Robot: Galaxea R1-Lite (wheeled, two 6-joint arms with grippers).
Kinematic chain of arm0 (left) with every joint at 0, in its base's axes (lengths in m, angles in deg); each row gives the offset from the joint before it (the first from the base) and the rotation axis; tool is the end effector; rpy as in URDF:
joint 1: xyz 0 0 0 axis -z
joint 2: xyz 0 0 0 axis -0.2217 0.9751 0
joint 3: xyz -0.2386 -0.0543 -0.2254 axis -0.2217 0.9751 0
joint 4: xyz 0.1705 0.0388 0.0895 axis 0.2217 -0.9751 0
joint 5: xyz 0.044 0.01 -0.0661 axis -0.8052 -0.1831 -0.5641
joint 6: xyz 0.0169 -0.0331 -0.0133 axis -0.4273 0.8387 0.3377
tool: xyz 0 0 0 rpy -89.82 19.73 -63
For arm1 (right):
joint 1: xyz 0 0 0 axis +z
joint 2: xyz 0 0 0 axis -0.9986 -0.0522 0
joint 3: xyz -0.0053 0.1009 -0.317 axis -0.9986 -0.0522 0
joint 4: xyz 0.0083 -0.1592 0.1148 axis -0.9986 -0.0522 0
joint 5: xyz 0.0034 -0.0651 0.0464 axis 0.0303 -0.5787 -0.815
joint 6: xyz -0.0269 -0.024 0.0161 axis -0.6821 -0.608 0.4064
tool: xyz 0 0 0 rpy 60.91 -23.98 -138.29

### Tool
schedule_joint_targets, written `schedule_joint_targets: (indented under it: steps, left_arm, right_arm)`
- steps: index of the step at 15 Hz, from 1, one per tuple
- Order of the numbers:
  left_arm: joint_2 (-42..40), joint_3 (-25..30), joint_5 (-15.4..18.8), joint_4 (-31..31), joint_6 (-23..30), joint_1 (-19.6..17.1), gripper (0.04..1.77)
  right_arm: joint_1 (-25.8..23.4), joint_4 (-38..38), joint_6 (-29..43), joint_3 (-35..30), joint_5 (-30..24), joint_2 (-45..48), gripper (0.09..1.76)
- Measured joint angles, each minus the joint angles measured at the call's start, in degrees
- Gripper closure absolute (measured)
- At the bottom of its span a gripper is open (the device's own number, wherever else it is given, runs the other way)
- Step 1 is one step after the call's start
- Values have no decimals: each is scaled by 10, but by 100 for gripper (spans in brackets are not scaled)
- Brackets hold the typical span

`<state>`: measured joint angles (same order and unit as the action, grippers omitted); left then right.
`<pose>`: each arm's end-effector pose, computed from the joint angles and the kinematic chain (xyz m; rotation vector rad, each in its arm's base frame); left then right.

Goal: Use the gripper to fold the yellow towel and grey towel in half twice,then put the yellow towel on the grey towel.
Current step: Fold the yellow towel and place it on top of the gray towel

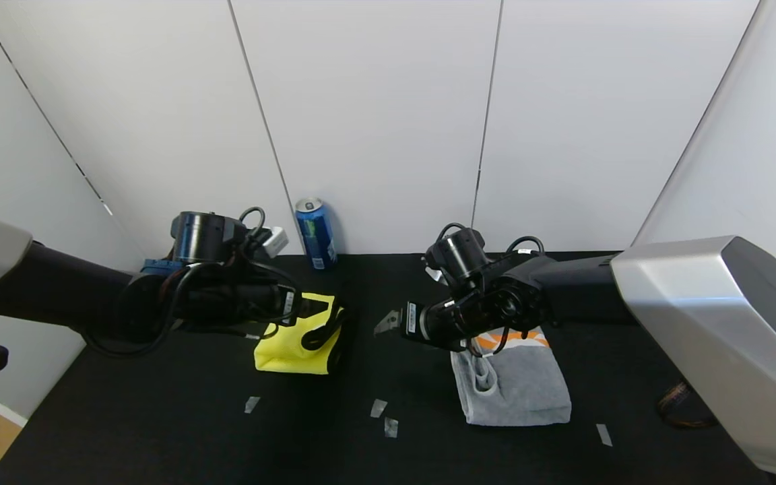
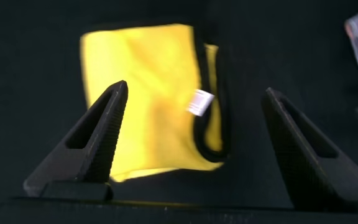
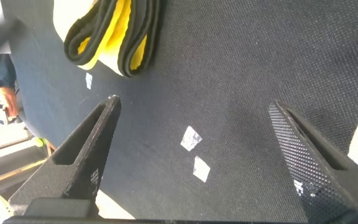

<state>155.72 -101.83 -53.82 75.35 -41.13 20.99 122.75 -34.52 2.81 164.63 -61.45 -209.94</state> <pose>0.3986 -0.0656 0.1509 0.0550 0.5858 -0.3657 0.4188 0.3148 0.1092 0.4310 1.0273 0.5672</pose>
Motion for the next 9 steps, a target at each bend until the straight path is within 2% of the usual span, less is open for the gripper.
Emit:
schedule_joint_targets:
  steps: [4, 8, 9]
  left_arm:
    - [15, -36, 11, -13, 1, -58, 21]
    - [47, -68, 48, -35, 1, -97, 16]
    - [56, -76, 69, -39, 2, -105, 15]
  right_arm:
    - [1, 0, 0, 0, 0, -1, 14]
    - [12, 2, 1, 0, 0, -5, 14]
    - [13, 3, 2, 1, 0, -5, 14]
